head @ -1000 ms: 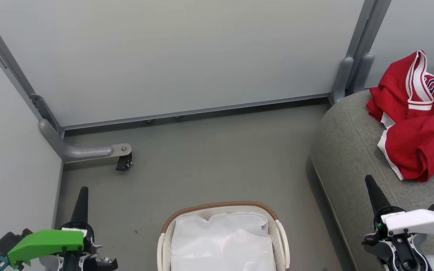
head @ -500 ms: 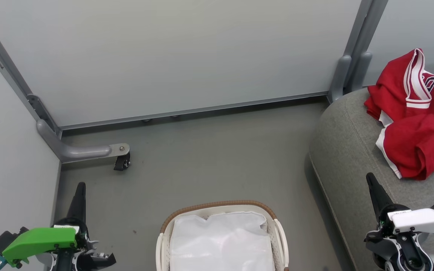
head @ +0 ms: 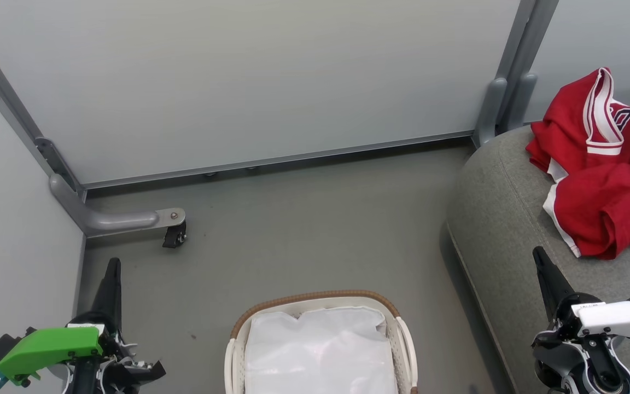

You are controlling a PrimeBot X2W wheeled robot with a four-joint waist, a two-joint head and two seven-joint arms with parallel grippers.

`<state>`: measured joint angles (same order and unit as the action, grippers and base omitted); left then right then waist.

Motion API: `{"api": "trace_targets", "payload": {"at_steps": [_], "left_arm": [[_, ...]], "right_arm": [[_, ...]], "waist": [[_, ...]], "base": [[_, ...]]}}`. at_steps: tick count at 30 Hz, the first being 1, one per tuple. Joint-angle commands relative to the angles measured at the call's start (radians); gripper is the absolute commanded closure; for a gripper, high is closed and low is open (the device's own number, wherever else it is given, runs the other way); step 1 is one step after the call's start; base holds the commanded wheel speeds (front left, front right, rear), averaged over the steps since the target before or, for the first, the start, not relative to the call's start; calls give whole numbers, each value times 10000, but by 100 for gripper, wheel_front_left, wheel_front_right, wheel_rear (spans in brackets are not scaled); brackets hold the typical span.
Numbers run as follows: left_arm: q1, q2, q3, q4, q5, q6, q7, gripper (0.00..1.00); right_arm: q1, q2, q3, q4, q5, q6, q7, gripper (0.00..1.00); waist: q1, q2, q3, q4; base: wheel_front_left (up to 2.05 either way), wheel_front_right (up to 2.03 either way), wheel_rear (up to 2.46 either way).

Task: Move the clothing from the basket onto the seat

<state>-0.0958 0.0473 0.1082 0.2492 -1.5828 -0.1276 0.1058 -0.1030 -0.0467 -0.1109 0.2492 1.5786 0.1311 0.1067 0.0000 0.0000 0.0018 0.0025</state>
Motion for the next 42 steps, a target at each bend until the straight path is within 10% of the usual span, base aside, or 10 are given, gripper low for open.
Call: {"api": "trace_targets", "payload": {"at_steps": [1,42], "left_arm": [[-205,53,68,-49,-200,-48,83,100],[-180,53,82,-54,-317,-54,115,100]], "right_arm": [[-93,-62,-37,-56,209,-6,58,100],[-89,-63,-48,-72,359,-5,106,100]], "waist": [[0,0,4,-8],[0,0,13,-25]], "base": [[0,0,0],[0,0,0]]}}
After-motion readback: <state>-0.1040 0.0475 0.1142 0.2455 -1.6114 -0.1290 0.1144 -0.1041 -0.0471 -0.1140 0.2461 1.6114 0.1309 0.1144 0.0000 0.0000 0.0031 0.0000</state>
